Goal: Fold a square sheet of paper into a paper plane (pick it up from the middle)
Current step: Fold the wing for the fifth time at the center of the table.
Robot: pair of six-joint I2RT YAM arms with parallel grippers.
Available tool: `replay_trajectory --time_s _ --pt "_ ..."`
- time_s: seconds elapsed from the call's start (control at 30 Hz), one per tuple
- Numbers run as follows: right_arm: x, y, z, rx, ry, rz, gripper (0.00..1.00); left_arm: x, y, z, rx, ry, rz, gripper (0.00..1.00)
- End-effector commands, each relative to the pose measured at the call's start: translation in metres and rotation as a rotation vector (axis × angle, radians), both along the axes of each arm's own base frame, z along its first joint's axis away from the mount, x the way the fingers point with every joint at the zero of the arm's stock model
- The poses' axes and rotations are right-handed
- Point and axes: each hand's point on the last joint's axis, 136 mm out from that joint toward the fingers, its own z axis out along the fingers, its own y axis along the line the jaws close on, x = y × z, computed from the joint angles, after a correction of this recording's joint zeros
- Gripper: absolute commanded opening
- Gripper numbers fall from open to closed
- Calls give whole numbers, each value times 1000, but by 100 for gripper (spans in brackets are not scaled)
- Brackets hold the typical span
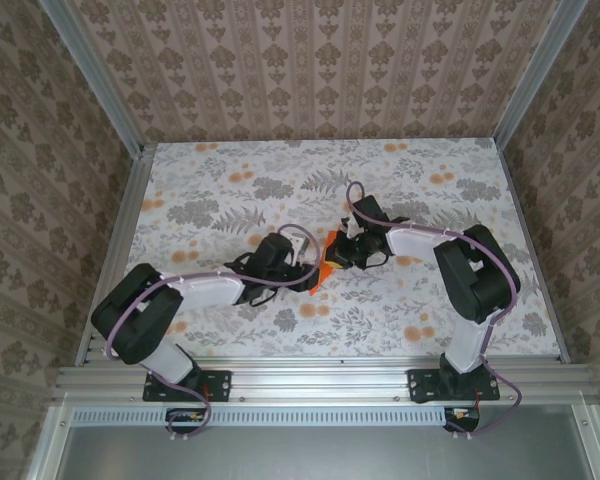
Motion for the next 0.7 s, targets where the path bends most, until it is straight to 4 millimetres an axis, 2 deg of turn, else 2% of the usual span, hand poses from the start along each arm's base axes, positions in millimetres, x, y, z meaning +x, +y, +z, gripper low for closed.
replay_trajectory --time_s 0.0,0.23,0.53,0.67 --pt "-11 9 7 51 -45 177 7 -5 -6 7 -185 138 4 56" --pt "-19 15 -2 75 -59 312 7 3 -1 -11 -292 250 66 49" --pt "-9 20 -11 73 -73 365 9 5 4 -26 -290 281 110 43" --pt "-7 21 -14 77 -79 383 12 4 6 -31 -270 285 112 40"
